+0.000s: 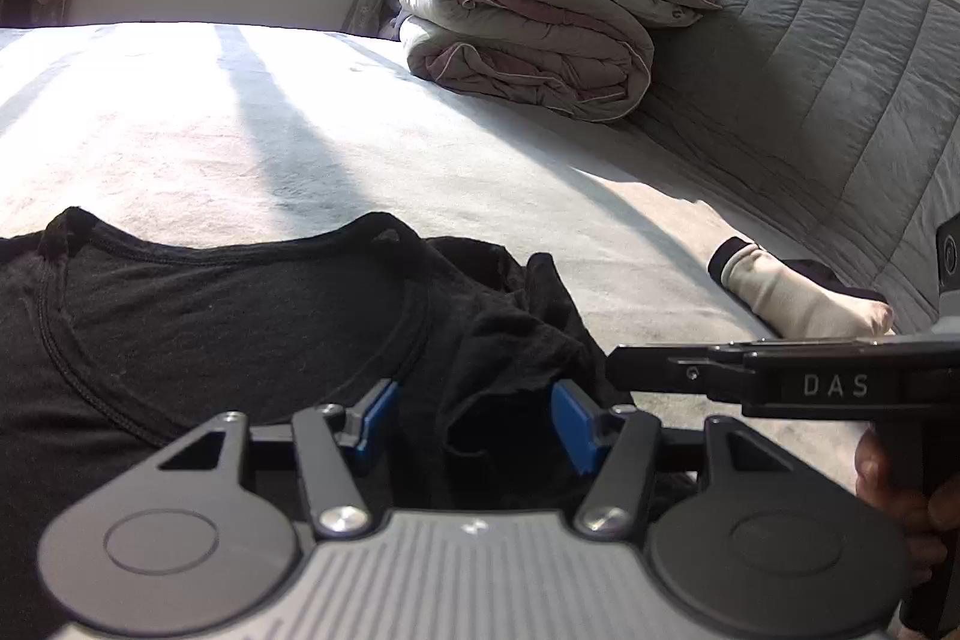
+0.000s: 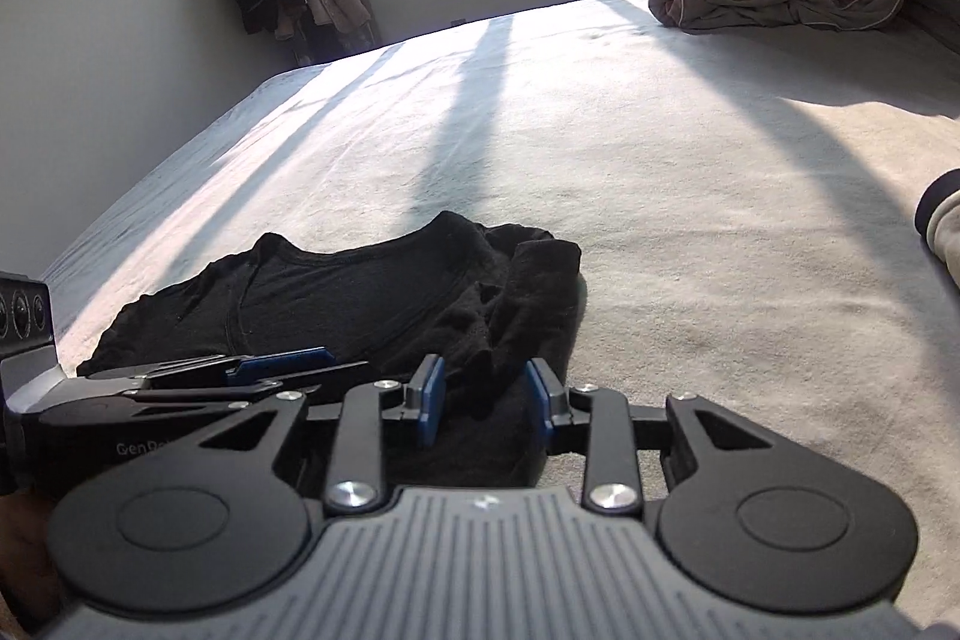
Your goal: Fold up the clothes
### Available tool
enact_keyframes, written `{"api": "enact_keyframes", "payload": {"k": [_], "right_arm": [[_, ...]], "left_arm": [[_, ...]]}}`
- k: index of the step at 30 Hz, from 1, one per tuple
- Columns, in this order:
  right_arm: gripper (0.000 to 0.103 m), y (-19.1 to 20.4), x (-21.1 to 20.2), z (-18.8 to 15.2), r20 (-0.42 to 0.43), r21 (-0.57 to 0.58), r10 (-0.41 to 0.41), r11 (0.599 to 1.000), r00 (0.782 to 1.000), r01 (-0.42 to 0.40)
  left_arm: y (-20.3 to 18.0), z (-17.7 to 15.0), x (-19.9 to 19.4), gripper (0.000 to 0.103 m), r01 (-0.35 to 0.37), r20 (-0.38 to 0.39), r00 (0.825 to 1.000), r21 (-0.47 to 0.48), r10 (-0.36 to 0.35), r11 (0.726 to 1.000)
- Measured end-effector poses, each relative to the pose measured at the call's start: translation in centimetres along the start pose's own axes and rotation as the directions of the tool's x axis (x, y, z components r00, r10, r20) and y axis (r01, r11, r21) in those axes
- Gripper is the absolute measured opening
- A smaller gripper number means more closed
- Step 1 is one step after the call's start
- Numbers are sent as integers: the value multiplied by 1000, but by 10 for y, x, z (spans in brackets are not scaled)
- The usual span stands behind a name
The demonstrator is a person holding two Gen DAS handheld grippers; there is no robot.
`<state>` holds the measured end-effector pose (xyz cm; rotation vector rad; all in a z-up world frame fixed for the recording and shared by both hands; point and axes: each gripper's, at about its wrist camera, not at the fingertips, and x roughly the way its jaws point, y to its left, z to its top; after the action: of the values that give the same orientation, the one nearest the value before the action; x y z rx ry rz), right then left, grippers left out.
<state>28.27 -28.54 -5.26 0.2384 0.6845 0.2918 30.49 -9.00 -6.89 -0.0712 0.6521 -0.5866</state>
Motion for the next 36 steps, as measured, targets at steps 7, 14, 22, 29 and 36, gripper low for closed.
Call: {"api": "enact_keyframes", "payload": {"k": [7,14,22,29,36], "right_arm": [[20,-4,22,-11,-59,73,91,994,994,-87],[15,-10,24,-13,-53,101,101,990,993,-95],[15,-17,21,-12,-37,138,118,984,992,-112],[15,-23,19,-11,-25,161,133,979,991,-128],[15,-23,19,-10,-22,167,132,978,991,-126]], "left_arm": [[-26,-7,9,23,-216,-11,976,138,219,967],[21,4,-4,15,-252,-80,968,-233,239,939],[27,21,-15,49,-200,-35,980,-216,197,956],[-16,16,0,64,-100,-51,992,241,116,965],[-28,12,25,55,-125,-54,987,329,151,936]]}}
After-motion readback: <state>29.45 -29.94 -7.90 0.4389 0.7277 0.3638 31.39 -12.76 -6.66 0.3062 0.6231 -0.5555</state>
